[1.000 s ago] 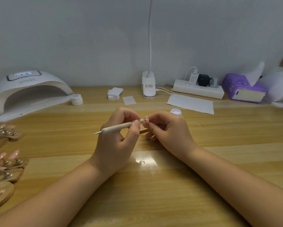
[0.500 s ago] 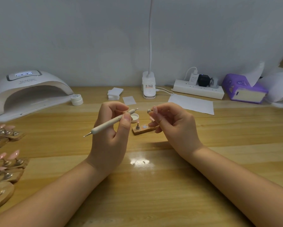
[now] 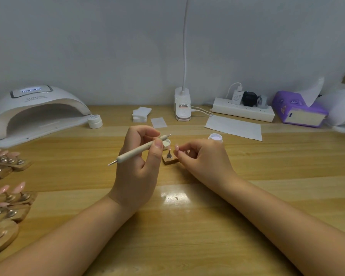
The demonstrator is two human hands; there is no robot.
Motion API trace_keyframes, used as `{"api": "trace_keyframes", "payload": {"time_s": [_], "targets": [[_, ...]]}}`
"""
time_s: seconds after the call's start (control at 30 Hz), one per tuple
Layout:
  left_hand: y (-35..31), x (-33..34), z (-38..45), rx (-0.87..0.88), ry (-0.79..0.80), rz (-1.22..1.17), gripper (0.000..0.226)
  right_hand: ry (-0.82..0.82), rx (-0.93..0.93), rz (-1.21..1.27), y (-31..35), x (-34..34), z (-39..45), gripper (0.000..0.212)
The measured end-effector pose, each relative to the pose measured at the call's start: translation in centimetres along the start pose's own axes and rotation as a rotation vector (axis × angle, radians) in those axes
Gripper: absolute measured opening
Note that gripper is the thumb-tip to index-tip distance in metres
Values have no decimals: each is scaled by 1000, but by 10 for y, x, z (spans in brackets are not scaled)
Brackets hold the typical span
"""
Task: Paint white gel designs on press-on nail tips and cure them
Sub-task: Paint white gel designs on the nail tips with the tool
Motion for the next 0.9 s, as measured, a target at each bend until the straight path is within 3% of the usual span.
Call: {"api": "trace_keyframes", "payload": {"time_s": [0.33,0.5,0.63,0.77,0.83,0.9], "targets": [[1,0,-1,-17,11,-18,9,56,-43,-256,3,5,-1,28],[-2,2,0,-5,23,-29,6,-140,-104,-340,7,-30,6,31],[-6,6,-2,11,62,-44,6,-309,19,-291,-27,-71,24,12],[-6,5,-2,2,65,-36,5,56,338,-19,-90,-52,26,55],[-5,5,-1,-3,63,-30,5,209,353,-19,-100,-38,22,74],[-6,6,-1,-5,68,-28,5,251,320,-28,-103,-31,22,81]]}}
Point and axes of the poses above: each hand's wrist, its own z-axis towards the middle knuckle, its own x-axis out of the palm, y = z × x, the point moved 8 cm from there along z, towards the middle knuckle, and after that the axes turned 4 degrees about -y, right-handed, at the moved point
